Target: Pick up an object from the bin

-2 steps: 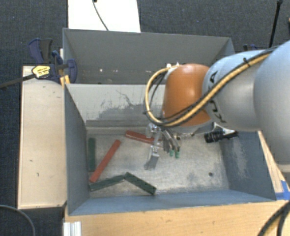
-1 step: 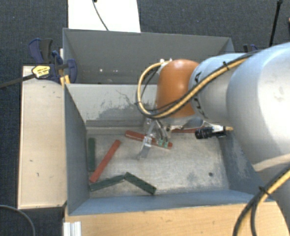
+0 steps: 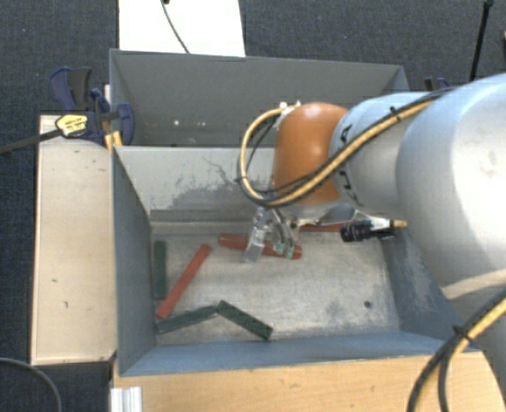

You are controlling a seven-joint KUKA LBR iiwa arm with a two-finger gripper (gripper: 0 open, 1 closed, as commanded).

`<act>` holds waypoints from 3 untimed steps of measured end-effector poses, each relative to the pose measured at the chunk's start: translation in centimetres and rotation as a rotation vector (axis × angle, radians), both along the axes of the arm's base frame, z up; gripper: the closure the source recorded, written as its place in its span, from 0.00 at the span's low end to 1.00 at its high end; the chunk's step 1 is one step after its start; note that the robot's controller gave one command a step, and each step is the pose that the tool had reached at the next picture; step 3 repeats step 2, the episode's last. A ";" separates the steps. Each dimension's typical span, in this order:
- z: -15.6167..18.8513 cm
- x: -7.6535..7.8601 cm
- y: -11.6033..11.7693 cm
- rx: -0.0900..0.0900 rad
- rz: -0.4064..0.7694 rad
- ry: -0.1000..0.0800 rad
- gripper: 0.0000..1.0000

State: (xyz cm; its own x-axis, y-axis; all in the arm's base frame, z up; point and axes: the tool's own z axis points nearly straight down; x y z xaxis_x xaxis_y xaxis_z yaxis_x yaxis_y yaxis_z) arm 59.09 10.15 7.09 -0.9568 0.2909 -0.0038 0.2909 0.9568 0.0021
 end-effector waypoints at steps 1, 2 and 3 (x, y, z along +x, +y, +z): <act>12.6 -2.5 0.0 0.001 0.024 -0.005 1.00; 24.6 -1.6 0.3 0.000 0.140 -0.009 1.00; 24.6 -1.6 0.3 0.000 0.140 -0.009 1.00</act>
Offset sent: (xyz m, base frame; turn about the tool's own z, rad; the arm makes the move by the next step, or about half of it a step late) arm -0.0271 -0.0004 0.1208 -0.0261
